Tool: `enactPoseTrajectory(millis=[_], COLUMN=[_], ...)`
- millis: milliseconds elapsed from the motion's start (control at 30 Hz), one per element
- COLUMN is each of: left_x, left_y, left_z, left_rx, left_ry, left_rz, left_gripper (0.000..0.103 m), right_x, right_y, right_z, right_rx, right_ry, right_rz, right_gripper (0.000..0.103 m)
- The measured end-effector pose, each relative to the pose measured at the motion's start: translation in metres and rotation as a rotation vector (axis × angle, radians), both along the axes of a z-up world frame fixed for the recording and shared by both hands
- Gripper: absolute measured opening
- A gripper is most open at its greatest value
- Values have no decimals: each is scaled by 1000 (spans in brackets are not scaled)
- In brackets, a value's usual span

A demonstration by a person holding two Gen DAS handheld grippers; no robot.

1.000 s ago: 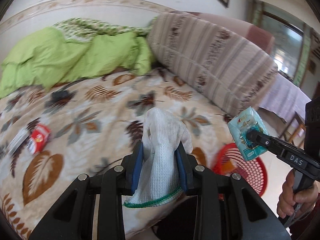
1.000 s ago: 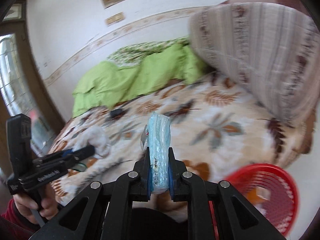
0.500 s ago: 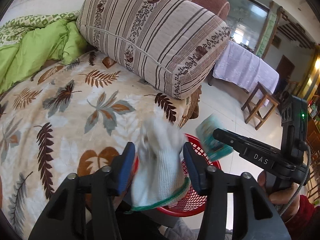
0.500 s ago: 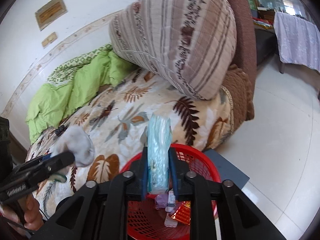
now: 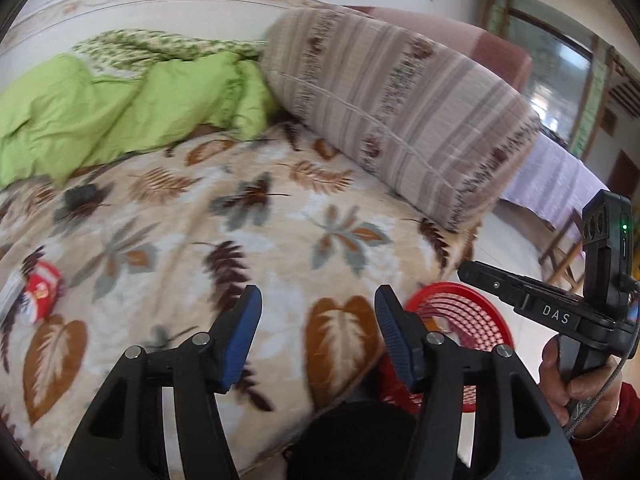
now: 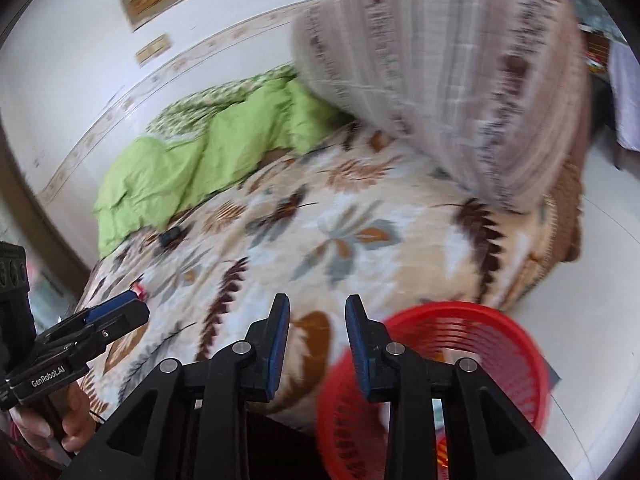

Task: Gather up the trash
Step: 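Bring both open tools back over the remaining trash on the bed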

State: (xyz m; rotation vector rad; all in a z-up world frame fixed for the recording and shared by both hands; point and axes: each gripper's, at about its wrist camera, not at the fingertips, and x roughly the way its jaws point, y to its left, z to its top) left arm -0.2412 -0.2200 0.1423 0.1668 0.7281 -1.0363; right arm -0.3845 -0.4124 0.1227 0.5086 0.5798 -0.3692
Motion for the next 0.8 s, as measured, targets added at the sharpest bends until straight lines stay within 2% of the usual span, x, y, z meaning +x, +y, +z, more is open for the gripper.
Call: enactPoseTrajectory(millis=[200,267,433,567,700,800], left_x=[58,80,136,183,238,279], left_y=[73,102,176,230,263,265], left_z=[-4,-7,-15,-22,-35,-51], left_rx=[8,10,16,25,59,86], left_ry=[-15,-12,11,33,92,154], left_rz=[185,259,428,552,635,642], left_gripper=[60,60,61,67,67,67], right_x=[85,109,173,216,237,242], right_y=[55,74,122,156,168,164], right_z=[-1,-3,-17,-34,-53,-67], right_rx=[-14,-27,-11,-34,-25,-30], right_ry=[23,35,68,86,87,119], right_rz=[190,242,367,447,477,472], right_gripper=[31,34,37,37,37,37])
